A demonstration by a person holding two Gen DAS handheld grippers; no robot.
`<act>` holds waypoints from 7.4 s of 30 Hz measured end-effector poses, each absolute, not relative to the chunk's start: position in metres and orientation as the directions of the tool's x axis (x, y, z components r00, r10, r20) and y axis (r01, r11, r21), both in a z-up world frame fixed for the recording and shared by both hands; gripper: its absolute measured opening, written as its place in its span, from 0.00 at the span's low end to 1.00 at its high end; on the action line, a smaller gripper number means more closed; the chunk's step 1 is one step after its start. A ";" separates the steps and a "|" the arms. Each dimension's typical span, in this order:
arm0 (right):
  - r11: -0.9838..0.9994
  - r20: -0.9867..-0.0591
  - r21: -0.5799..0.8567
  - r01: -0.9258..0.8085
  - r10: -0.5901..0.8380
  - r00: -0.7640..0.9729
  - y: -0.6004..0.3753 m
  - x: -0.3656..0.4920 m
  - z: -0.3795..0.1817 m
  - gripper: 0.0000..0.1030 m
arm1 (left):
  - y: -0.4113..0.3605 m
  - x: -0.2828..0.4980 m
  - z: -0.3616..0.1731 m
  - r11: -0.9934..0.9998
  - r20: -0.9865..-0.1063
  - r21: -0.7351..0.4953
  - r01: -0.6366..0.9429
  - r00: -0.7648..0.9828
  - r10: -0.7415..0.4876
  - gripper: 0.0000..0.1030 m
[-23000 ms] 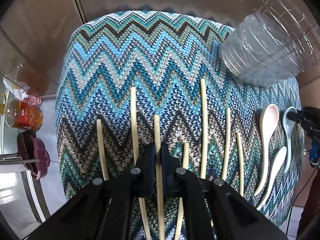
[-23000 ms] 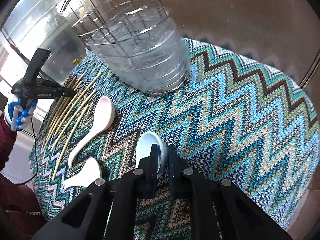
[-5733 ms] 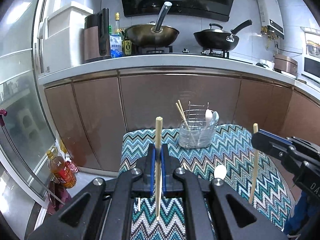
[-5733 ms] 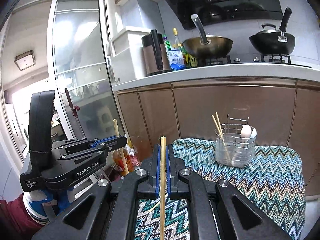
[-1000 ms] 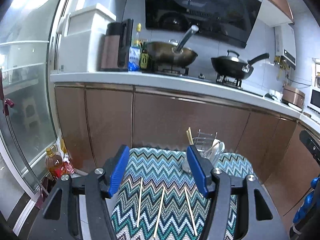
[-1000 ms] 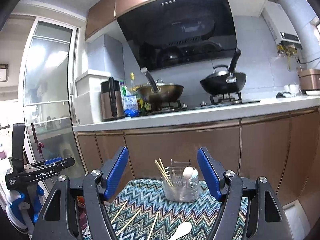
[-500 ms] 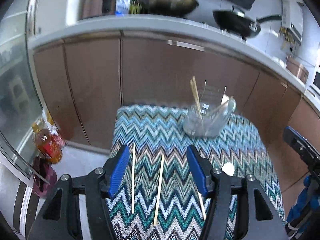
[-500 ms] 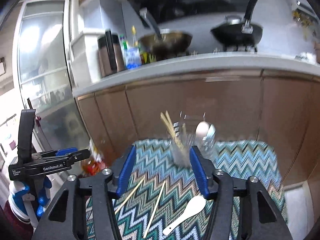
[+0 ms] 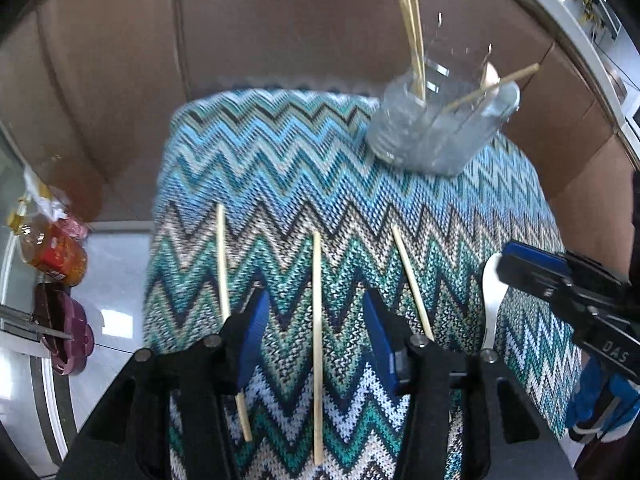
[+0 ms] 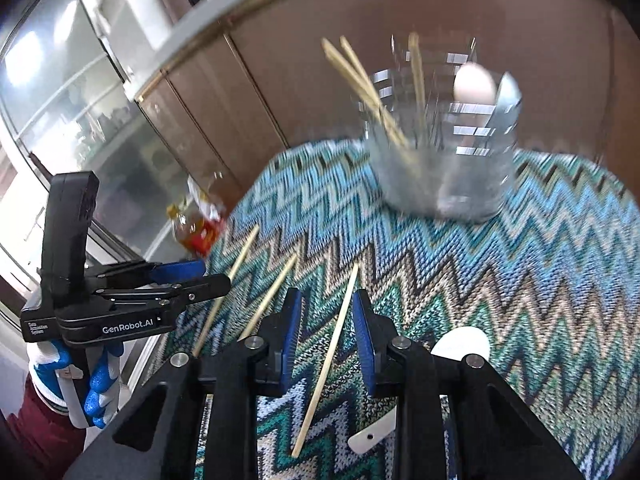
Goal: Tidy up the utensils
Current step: 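Grasp a chopstick with the left tool while the right tool grasps another chopstick, then lift both held chopsticks upright toward the wire-rack cup, then lower both chopsticks into the wire-rack cup while both tools open, then raise both open tools away from the wire-rack cup, then grasp a chopstick with the left tool while the right tool grasps a white spoon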
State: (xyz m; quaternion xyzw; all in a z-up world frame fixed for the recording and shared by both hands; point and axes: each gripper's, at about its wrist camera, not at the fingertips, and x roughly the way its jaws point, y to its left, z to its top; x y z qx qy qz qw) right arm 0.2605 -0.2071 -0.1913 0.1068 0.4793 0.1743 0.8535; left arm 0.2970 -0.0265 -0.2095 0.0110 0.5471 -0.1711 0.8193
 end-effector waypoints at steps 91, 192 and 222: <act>0.941 -0.209 0.121 -0.316 0.335 0.919 -0.256 0.268 0.002 0.05 | -0.088 0.319 0.010 0.916 -0.327 -0.225 0.331 0.860 -0.391 0.05; 0.970 -0.166 0.240 -0.037 0.079 0.983 -0.287 0.019 -0.011 0.64 | 0.027 0.072 0.009 0.983 -0.106 -0.154 -0.098 0.991 0.082 0.73; 0.976 -0.323 0.219 0.021 0.052 0.945 -0.302 0.049 -0.059 0.65 | 0.041 0.141 -0.052 0.991 -0.407 -0.092 -0.094 0.912 0.049 0.76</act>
